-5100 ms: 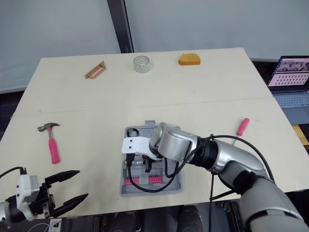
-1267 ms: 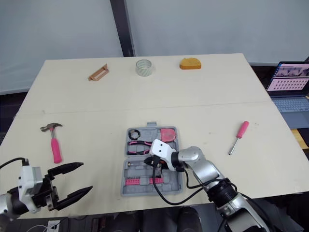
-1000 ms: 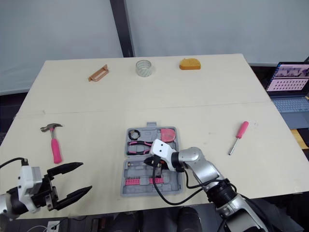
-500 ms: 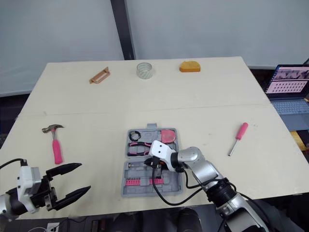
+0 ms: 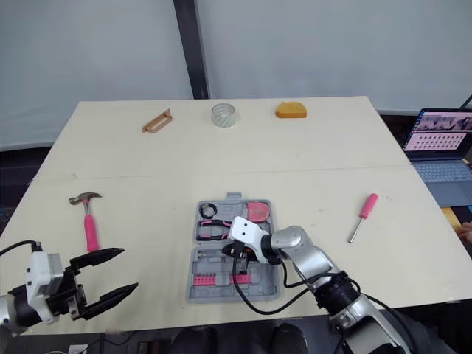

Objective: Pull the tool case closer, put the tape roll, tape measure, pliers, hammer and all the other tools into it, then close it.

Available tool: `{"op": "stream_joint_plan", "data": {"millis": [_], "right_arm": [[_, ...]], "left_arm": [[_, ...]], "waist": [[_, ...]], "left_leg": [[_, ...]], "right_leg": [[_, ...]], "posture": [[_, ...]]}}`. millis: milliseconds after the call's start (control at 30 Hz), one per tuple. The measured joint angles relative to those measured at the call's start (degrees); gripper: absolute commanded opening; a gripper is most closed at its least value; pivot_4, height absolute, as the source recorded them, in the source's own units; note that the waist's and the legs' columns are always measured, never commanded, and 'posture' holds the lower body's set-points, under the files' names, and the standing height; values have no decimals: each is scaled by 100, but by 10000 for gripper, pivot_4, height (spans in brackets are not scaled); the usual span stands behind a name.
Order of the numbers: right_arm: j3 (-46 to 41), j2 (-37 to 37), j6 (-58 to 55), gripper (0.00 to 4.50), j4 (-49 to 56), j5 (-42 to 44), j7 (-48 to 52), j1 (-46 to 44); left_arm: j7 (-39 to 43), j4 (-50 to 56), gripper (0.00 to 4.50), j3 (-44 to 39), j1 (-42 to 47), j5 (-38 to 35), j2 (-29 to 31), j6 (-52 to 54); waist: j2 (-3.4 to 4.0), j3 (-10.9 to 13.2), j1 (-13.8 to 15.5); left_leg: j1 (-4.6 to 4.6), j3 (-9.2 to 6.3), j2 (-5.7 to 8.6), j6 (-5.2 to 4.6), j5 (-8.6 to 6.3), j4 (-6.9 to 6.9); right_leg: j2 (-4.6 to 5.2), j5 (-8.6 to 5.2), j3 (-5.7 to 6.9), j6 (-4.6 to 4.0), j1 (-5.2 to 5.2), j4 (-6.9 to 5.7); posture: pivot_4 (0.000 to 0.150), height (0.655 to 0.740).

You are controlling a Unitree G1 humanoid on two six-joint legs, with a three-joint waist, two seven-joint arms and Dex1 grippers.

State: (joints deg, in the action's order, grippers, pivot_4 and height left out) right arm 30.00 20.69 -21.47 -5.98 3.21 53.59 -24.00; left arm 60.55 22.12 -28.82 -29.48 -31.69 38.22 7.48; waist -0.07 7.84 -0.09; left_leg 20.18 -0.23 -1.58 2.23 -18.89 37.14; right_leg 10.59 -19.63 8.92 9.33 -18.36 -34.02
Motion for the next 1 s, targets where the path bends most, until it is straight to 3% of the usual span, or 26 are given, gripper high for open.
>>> {"op": "stream_joint_plan", "data": {"millis": [1000], "right_arm": [[-66, -70, -4, 368, -17, 11, -35, 103]], "left_arm": [[-112, 50, 45000, 77, 150, 1, 6, 62]], "waist": [[28, -19, -1]], "left_leg": [[-6, 19, -14, 6, -13, -5]], "right_leg": [[-11, -5, -12, -13, -4, 14]], "posture": [[1500, 7400]]}}
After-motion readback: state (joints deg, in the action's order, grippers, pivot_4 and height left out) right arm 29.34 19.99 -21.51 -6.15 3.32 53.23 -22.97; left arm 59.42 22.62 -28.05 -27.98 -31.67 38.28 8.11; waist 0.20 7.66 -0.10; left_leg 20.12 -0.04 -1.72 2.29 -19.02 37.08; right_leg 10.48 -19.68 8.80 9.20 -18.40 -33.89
